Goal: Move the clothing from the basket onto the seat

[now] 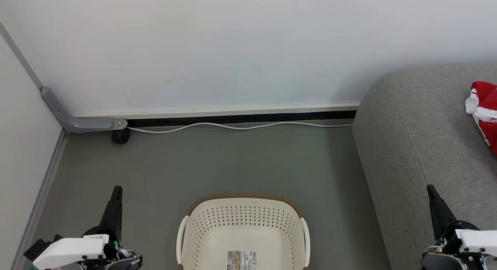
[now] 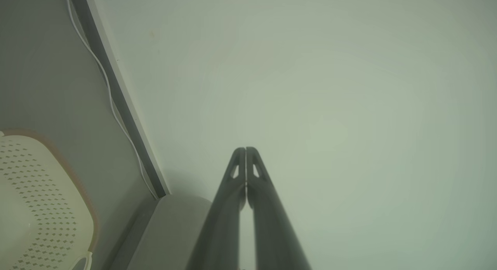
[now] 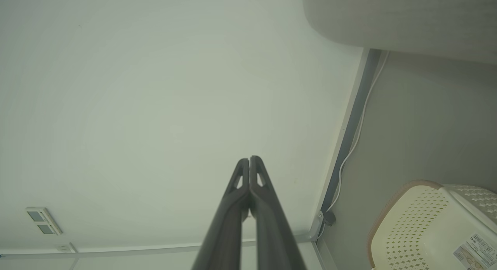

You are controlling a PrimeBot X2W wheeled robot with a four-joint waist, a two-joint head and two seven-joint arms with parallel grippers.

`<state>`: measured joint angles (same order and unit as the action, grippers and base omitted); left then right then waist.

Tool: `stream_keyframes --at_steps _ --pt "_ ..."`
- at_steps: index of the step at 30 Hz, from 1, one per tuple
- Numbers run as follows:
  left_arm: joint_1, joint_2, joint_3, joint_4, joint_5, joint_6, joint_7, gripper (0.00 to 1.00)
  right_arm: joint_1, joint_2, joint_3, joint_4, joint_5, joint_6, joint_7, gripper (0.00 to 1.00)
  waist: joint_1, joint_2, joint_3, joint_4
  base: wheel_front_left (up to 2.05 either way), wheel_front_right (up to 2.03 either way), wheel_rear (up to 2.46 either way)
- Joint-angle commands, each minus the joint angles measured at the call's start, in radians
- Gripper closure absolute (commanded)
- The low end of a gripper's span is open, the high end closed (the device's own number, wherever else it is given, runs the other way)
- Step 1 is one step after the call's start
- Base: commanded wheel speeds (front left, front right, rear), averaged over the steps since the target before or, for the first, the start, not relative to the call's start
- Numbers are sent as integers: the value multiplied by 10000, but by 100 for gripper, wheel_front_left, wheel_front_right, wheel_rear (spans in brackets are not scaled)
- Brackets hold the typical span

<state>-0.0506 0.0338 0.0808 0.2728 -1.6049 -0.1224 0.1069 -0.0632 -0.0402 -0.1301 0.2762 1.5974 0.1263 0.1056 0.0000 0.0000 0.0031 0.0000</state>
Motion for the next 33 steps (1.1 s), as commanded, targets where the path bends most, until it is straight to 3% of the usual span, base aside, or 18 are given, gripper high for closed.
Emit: stream_keyframes --at_steps 1,33 --pt "-575 164 329 -275 -38 -83 63 100 -447 -104 157 -314 107 44 81 100 0 0 0 0 0 0 0" --pt "-575 164 329 -276 -39 -83 62 100 -448 -103 155 -314 105 44 83 100 0 0 0 0 0 0 0"
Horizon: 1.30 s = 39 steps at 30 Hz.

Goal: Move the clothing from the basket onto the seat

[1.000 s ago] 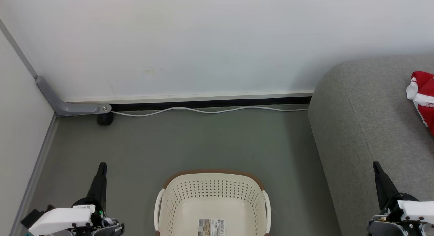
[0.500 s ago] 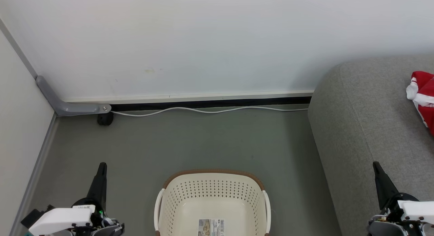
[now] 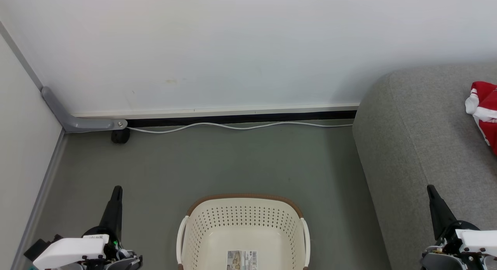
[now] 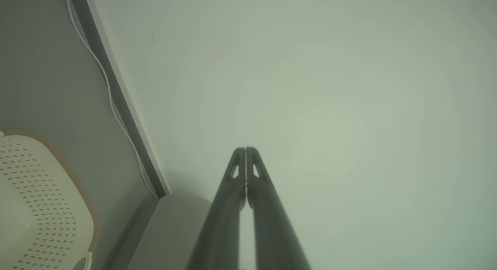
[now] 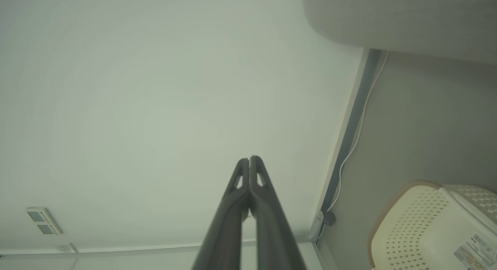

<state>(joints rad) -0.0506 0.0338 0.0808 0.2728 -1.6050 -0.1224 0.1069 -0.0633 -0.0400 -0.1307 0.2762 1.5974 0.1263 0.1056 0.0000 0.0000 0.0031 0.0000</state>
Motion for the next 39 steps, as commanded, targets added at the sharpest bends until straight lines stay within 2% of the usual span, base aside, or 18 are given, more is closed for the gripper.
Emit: stream_keyframes --at_steps 1,39 --pt "-575 164 329 -276 -37 -83 62 100 -447 -105 160 -314 105 44 83 100 0 0 0 0 0 0 0" --pt "-574 164 328 -277 -37 -83 62 100 -447 -103 159 -314 103 44 85 100 0 0 0 0 0 0 0"
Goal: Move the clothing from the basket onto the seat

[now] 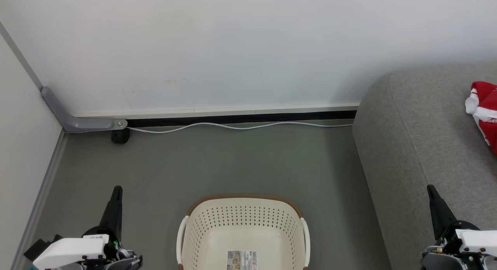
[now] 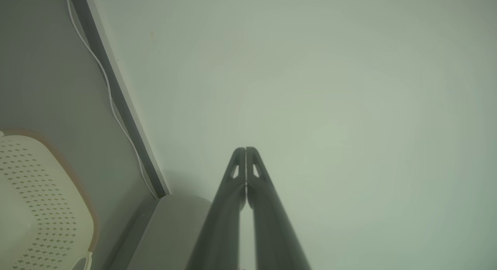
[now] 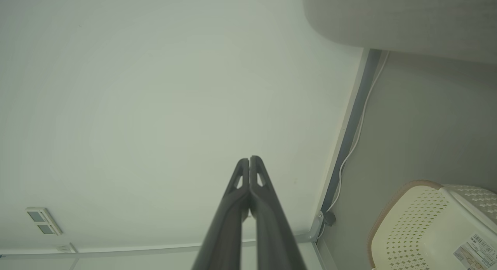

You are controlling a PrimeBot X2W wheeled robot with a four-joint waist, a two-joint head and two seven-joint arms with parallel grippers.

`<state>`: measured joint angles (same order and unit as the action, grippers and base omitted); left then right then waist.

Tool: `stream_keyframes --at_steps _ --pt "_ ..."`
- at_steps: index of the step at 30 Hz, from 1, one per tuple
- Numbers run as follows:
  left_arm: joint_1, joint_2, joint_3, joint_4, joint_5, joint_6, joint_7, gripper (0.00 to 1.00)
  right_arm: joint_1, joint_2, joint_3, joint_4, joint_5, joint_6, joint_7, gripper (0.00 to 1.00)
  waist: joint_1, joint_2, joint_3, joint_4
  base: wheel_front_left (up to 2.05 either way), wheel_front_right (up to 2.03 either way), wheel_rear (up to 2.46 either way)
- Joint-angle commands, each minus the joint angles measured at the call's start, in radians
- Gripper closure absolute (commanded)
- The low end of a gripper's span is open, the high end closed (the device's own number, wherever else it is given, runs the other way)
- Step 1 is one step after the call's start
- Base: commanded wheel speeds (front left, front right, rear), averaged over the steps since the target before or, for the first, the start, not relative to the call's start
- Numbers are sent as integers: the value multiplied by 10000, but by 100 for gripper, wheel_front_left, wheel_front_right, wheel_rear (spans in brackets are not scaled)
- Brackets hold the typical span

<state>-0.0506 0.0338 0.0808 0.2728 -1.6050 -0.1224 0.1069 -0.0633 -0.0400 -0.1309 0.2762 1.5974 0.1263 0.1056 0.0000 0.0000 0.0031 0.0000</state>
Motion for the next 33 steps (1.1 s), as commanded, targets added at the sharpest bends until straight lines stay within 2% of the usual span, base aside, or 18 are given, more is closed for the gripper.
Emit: stream_keyframes --at_steps 1,33 --pt "-574 164 328 -277 -37 -83 62 100 -447 -103 161 -314 103 44 85 100 0 0 0 0 0 0 0" --pt "-574 164 328 -277 -37 -83 62 100 -447 -103 160 -314 103 44 85 100 0 0 0 0 0 0 0"
